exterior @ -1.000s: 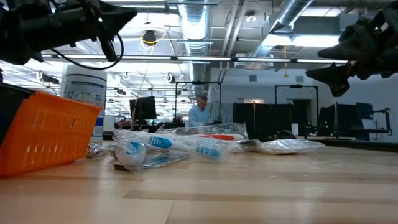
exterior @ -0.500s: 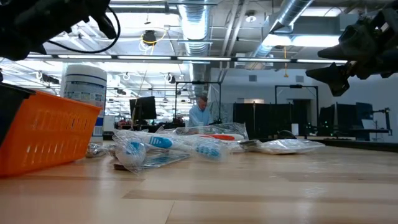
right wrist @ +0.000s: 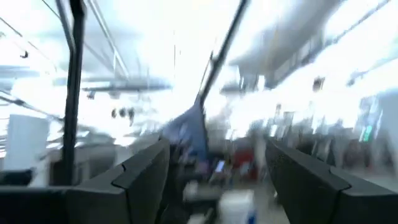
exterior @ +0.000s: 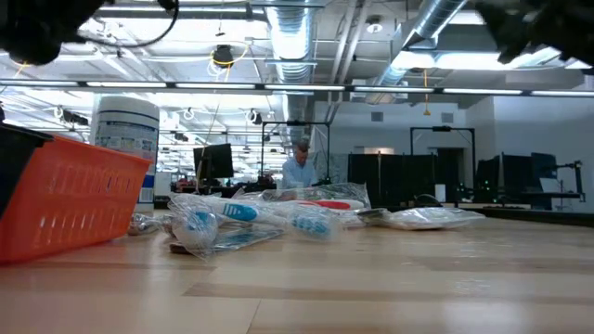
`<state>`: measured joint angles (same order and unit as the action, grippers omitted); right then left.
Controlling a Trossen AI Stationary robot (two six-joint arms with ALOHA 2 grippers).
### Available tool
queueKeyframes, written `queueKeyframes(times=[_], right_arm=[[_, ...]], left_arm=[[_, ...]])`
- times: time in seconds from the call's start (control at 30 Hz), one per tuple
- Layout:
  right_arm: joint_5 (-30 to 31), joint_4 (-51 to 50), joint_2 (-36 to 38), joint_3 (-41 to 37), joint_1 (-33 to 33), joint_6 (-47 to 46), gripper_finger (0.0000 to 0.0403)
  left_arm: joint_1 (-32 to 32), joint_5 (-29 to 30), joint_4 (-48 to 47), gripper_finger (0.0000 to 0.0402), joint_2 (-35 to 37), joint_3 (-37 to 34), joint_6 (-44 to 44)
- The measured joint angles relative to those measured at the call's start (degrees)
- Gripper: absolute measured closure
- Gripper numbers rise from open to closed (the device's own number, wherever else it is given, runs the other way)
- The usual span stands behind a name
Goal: Pick & Place Travel size toiletries
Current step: Put the red toothbrush into the left black basket
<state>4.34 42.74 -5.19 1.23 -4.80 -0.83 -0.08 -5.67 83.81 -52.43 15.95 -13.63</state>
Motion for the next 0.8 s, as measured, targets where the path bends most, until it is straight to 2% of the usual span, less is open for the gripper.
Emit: queueKeyframes(times=[0.13, 0.27, 0.47, 0.63, 0.73, 0.8], right_arm=[[0.0, 12.97, 0.02, 0.17, 0.0, 8.62, 0.0143], [0.0, 16.84, -0.02, 0.2, 0.0, 15.92, 0.0143], [-0.06, 20.71, 0.0, 1.35, 0.02, 16.05, 0.0143], [-1.33, 10.8, -2.73, 6.6, -0.06, 17.8, 0.0143], [0.08, 1.87, -8.04, 12.22, -0.73, 17.76, 0.0143], [0.78, -5.7, -13.39, 16.75, -1.21, 17.48, 0.0143]], left_arm=[[0.21, -5.28, -1.78, 0.0394, -0.19, 4.33, 7.32], [0.52, -6.83, -10.09, 0.0394, -0.24, 6.63, 12.11], [1.86, -6.59, -26.64, 0.0394, -0.06, 12.36, 15.53], [3.06, -7.49, -46.62, 0.0394, -0.02, 18.94, 18.03], [3.17, -7.21, -58.97, 0.0394, -0.02, 22.85, 20.71], [3.07, -5.61, -63.18, 0.0394, 0.35, 23.91, 21.23]])
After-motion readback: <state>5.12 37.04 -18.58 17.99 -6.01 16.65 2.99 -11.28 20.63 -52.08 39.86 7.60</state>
